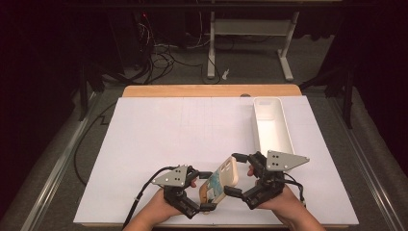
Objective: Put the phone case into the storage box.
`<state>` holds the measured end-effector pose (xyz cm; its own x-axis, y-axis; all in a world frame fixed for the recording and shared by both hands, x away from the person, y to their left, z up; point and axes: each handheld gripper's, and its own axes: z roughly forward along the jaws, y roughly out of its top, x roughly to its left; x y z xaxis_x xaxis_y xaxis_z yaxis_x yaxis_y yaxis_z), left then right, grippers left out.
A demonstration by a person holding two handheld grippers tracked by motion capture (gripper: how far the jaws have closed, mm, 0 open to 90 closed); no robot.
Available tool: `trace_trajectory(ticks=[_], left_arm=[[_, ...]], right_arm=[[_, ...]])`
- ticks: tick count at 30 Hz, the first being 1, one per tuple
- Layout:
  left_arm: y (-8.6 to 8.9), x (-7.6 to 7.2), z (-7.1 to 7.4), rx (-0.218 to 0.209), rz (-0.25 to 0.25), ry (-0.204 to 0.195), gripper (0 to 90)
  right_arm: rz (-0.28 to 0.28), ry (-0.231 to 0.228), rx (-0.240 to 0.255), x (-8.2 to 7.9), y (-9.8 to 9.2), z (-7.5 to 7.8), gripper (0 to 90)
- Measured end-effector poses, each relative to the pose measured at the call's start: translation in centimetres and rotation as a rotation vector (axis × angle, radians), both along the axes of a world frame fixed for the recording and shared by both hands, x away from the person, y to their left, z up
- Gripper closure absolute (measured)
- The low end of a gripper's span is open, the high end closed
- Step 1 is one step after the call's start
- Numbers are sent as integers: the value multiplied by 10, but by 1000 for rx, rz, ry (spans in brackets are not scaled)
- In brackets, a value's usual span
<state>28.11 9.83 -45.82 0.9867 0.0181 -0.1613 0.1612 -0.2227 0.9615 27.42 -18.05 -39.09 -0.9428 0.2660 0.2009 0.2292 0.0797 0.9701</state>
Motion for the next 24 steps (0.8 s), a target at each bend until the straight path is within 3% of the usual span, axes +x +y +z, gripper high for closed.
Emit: trace_trajectory(ticks=[16,24], left_arm=[[0,0,0,-10,-18,6,110],[0,0,-1,-4,-17,7,110]], right_arm=[[36,23,37,4,4,-1,15],[31,33,52,6,4,-1,78]])
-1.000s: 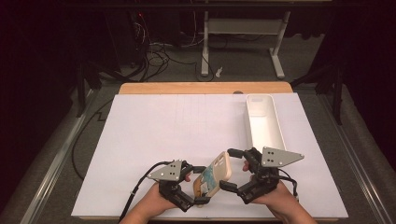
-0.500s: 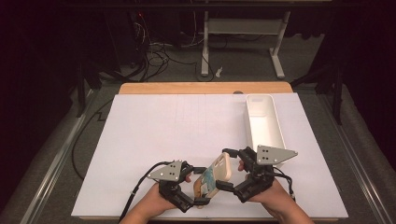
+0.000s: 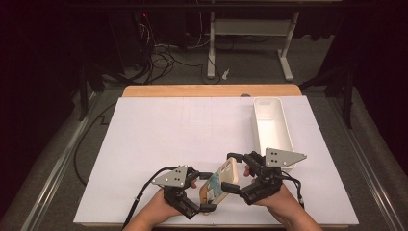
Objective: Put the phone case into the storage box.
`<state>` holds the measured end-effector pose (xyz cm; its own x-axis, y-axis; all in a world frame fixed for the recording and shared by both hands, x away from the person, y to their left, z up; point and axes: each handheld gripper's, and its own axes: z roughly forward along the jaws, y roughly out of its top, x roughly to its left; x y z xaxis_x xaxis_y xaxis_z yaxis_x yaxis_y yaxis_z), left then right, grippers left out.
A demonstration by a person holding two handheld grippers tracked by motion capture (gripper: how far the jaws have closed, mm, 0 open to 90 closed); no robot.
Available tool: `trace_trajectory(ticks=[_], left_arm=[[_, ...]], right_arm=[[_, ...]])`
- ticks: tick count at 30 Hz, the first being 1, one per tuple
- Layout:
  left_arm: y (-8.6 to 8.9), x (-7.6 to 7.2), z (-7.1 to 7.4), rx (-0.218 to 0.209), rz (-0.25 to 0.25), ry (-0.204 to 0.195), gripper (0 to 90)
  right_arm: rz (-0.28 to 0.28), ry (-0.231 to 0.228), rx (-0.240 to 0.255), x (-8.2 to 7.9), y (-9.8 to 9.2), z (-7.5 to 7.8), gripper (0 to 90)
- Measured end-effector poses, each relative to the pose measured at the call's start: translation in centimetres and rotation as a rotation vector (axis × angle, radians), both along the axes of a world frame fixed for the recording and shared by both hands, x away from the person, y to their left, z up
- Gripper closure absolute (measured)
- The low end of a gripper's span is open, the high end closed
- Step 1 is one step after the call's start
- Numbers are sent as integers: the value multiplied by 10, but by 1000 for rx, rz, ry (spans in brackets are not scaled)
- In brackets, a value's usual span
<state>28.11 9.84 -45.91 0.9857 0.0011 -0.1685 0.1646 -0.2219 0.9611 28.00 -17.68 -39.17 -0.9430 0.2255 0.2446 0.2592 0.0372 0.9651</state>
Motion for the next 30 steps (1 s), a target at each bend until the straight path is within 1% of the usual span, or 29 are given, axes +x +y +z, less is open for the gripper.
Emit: trace_trajectory(ticks=[2,6,11,18,30], left_arm=[[0,0,0,1,0,0,110],[0,0,0,2,3,1,110],[1,1,-1,0,13,2,110],[0,0,-1,-2,24,0,108],[-2,-1,-2,-4,36,4,105]], right_arm=[[-2,2,3,0,0,0,96],[-3,2,2,1,-1,0,104],[-12,13,2,2,0,0,116],[-22,17,-8,2,1,2,124],[-31,23,-10,2,2,2,130]])
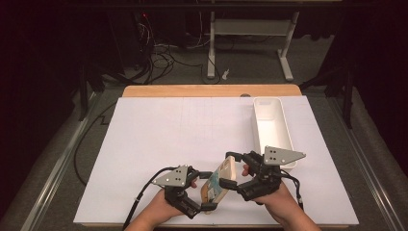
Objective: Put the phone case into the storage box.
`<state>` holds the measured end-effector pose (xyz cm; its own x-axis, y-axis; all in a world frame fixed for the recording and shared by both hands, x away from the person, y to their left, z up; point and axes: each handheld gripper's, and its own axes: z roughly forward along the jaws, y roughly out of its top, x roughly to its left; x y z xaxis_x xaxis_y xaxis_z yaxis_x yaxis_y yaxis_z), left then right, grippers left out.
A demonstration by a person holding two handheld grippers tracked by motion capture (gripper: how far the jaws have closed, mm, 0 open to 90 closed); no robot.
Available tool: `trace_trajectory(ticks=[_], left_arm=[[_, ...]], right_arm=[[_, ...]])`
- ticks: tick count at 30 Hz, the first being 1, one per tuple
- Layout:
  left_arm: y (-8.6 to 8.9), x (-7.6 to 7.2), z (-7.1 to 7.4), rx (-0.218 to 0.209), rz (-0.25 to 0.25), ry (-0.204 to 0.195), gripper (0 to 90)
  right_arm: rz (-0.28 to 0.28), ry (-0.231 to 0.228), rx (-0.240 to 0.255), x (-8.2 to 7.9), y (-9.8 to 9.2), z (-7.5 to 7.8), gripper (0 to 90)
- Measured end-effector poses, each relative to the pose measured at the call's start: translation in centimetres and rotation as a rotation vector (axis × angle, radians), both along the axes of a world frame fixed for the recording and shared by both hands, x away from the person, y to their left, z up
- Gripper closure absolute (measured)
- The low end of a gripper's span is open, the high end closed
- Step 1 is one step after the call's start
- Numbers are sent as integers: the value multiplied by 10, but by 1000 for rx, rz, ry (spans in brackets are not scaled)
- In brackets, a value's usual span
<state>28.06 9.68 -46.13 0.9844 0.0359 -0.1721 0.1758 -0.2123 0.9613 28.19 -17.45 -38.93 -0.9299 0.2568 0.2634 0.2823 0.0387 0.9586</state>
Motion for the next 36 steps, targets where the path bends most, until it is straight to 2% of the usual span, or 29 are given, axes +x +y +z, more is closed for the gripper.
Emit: trace_trajectory(ticks=[16,21,26,36], left_arm=[[-3,-2,0,8,27,-9,98],[-4,-2,0,12,28,-1,90],[-6,-2,1,35,59,16,3],[-5,-2,2,51,78,10,1]], right_arm=[[-13,-3,-3,-1,2,1,138],[-11,0,-1,-1,2,1,139],[-9,1,1,-1,3,2,139],[-30,-6,0,-1,1,2,139]])
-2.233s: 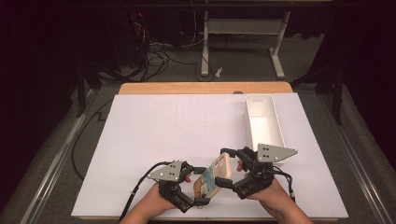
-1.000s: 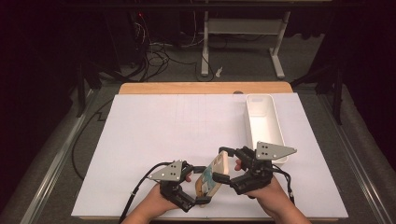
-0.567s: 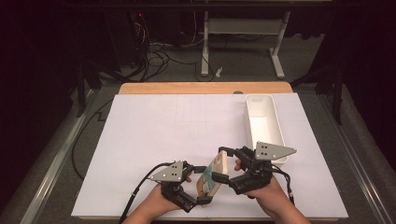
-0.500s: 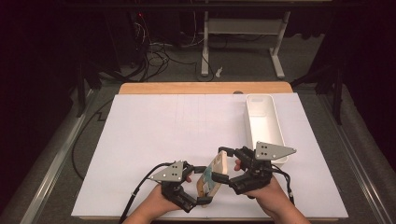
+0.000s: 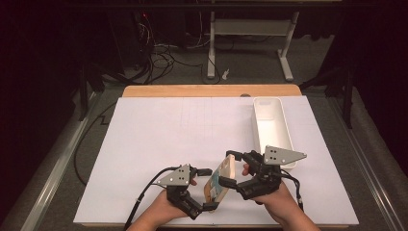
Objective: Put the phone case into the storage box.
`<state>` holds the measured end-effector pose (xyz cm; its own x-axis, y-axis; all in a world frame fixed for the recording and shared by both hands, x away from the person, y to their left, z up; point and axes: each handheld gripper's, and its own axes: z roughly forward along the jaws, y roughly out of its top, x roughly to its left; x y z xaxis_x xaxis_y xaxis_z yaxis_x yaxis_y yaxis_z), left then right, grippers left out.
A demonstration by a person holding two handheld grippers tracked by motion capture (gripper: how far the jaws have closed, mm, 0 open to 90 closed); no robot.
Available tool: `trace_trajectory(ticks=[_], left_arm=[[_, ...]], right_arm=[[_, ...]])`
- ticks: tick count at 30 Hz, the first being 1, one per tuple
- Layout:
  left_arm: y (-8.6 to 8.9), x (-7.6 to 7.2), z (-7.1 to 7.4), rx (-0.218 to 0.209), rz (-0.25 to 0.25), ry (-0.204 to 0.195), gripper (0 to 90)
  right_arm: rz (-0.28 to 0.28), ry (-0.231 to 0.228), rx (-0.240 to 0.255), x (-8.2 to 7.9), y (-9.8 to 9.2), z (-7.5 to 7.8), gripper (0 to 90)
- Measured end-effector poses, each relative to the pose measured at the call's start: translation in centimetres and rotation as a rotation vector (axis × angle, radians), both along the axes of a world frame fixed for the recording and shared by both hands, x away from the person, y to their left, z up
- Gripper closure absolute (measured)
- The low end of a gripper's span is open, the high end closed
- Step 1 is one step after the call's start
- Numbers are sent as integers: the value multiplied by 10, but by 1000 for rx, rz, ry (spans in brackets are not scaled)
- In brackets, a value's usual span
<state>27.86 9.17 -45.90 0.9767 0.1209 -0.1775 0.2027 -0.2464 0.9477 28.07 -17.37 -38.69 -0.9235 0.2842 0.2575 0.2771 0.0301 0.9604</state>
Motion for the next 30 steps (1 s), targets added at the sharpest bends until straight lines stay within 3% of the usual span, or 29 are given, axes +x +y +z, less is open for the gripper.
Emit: trace_trajectory(ticks=[8,11,19,30], left_arm=[[8,1,4,16,43,-14,1],[15,4,6,24,91,-20,1],[50,7,9,46,268,-39,1],[107,3,5,126,505,-52,2]], right_arm=[[-30,-11,-11,1,-5,2,138],[-46,-16,-14,2,-8,1,138],[-85,-36,-38,3,-15,1,137],[-129,-69,-68,3,-22,2,136]])
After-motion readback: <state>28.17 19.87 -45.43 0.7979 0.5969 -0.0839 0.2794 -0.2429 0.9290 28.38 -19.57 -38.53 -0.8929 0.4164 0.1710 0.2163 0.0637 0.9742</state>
